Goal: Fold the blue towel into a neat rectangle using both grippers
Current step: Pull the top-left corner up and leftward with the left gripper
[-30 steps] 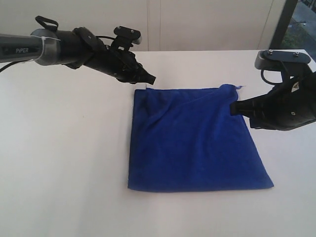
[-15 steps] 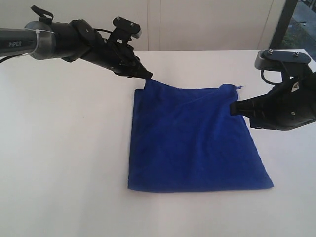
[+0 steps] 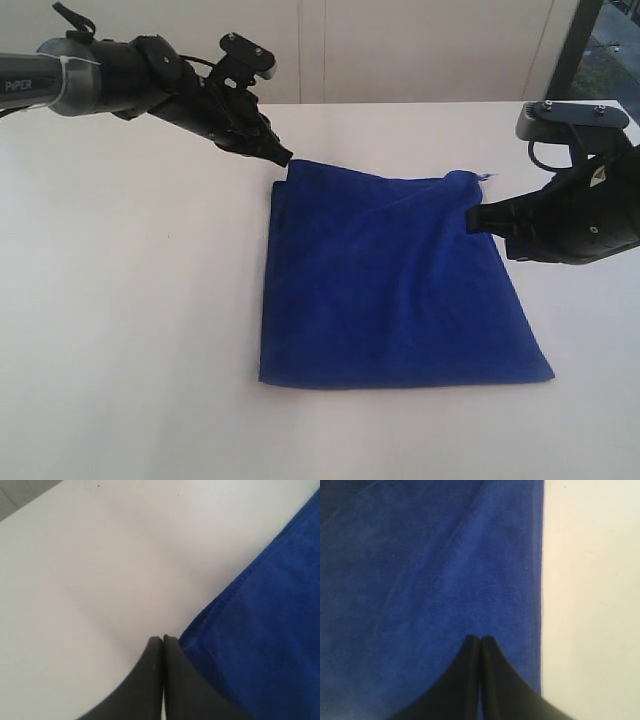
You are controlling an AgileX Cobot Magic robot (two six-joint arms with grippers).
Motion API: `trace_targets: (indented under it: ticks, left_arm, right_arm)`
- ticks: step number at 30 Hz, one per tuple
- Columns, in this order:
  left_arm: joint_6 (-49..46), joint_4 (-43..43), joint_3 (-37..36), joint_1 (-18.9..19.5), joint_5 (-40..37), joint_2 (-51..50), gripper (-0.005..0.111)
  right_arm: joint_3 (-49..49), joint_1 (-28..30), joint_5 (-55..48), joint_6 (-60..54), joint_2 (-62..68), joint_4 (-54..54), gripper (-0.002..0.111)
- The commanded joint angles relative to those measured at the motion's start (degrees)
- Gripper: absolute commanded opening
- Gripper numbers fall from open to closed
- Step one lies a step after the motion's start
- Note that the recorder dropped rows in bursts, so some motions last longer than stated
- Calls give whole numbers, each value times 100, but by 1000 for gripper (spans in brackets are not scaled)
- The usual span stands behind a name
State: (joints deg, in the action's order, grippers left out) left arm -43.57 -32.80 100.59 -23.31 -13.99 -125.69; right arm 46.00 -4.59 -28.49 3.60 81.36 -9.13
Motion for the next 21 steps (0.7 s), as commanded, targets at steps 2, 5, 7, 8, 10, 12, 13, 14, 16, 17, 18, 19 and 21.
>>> trace_targets:
  ticks: [2,5,7,8,10,12,13,14,16,17,18,19,21]
  left_arm:
    - [145,126,13,33,-166,170,0]
    - [145,177,13,33,-108,266,0]
    - [158,177,13,33,-104,266,0]
    - [157,188,13,33,-90,266,0]
    - [157,289,13,33,-106,266,0]
    - [182,345,13,33,-118,303,0]
    - [180,345,13,33,-118,328,0]
    - [180,345,13,33,-97,362,0]
    - [180,356,13,33,-96,411,0]
    - [180,366,13,43,-107,409,0]
    - [266,377,13,69,-159,409,0]
    - [314,378,13,82,-199,409,0]
    - [449,486,13,144,-275,414,0]
  right_arm:
    - [26,0,40,-43,-41,0,0]
    - [26,0,40,-43,-41,0,0]
    - [26,0,40,-43,-41,0,0]
    - [26,0,40,-43,-41,0,0]
    - [26,0,40,-43,-41,0,0]
    - [26,0,40,-43,-41,0,0]
    - [26,0,40,-43,-41,0,0]
    - [26,0,40,-43,-41,0,0]
    - [26,0,40,-43,-41,0,0]
    - [26,0,40,-43,-41,-15,0]
    - [26,0,40,-43,-41,-15,0]
    - [26,0,40,-43,-41,-24,0]
    - [26,0,40,-43,-41,-26,0]
